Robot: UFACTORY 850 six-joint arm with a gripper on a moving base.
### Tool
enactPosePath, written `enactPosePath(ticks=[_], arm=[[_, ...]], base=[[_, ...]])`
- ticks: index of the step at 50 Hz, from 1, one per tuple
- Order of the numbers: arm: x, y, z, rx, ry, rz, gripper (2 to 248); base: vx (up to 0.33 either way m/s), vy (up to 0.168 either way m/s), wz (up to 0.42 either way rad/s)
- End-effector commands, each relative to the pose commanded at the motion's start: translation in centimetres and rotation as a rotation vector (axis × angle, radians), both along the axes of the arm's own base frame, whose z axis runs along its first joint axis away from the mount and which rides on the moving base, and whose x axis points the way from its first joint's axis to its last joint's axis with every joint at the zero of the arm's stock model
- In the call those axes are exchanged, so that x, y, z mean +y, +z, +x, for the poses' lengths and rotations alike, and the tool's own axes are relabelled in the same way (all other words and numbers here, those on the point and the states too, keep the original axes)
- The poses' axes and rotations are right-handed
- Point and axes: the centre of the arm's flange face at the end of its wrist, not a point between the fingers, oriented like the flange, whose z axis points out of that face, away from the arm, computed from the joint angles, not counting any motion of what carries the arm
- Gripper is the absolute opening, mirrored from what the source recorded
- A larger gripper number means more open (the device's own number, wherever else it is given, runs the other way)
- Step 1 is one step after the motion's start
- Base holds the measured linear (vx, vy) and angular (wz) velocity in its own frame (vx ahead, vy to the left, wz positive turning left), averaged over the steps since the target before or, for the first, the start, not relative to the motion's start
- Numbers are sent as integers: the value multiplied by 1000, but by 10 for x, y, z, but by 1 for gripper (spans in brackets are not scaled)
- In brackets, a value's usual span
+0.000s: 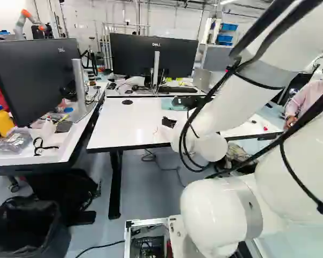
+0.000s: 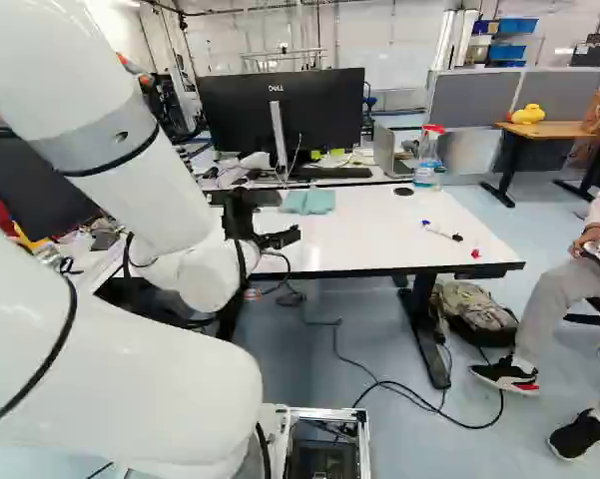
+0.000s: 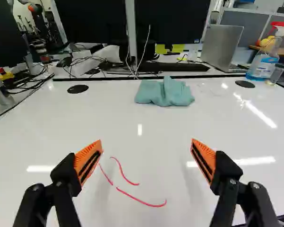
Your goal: Clean the table with the green towel
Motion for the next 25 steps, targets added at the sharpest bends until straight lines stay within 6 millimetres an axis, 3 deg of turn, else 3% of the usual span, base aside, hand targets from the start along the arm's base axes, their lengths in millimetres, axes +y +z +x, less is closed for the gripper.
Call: enactPosePath(ticks=[25], arm=[[0, 0, 0, 0, 0, 0, 247]], base=[[0, 0, 0]])
